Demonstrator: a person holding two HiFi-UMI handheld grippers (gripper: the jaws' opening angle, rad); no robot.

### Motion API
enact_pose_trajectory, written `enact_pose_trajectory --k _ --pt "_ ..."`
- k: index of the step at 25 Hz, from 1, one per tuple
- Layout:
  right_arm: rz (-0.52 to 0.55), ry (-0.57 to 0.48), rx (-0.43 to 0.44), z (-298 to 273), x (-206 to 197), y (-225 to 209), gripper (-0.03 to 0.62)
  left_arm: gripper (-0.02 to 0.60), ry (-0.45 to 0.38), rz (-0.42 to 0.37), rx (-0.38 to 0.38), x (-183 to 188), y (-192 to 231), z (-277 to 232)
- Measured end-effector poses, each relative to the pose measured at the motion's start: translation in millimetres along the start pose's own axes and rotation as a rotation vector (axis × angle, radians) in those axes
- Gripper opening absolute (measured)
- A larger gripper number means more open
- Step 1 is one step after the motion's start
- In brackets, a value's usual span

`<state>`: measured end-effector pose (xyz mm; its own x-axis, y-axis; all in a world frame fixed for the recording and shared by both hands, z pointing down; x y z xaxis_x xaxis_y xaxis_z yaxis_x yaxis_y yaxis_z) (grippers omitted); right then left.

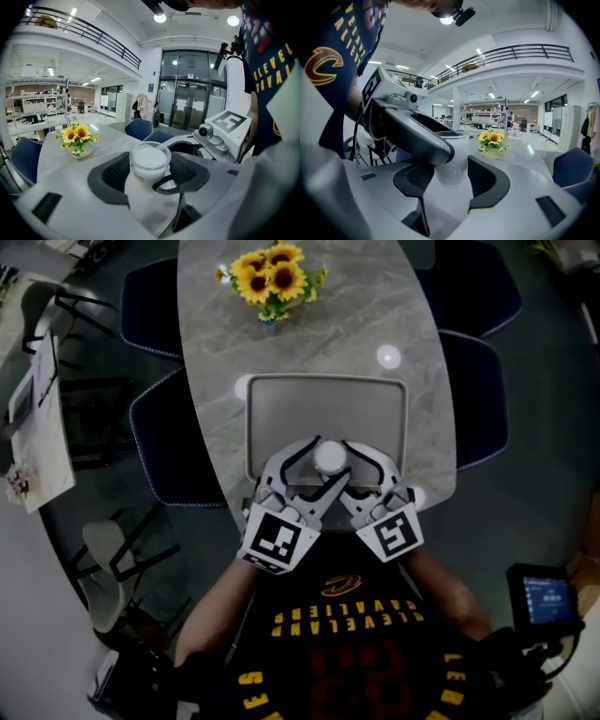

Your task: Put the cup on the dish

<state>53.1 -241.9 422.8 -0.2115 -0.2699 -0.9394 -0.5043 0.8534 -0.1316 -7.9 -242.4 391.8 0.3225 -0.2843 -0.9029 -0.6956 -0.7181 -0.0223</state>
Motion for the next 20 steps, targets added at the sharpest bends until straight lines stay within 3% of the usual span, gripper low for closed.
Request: enact_pose_trajectory --k 11,17,20 --pt "0.077 0.056 -0.009 -9.3 -11.4 -0.8 0.219 0.265 0.083 -0.015 -0.007 -14.4 1.4 -5.6" --pt "0.06 0.071 0.034 -46.6 -63.7 -35.3 0.218 0.265 0.156 0.001 -0.005 -66.4 21.3 -52.1" --pt "0.07 0.09 0.043 -49.9 -70.4 -36.1 0.218 0.265 0.186 -0.016 0.008 -72.3 20.6 -55.6"
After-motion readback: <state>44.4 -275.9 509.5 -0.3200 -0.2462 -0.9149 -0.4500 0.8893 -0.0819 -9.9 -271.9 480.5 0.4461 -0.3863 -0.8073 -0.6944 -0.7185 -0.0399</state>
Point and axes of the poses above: the fingertips, and each gripper's own axes: z backward along the fingers, y to its left, x out of its top, the point moved 5 cm from there along z, backward along the fingers, and after that the axes turned 9 degrees about -z, right-handed, at the moved point
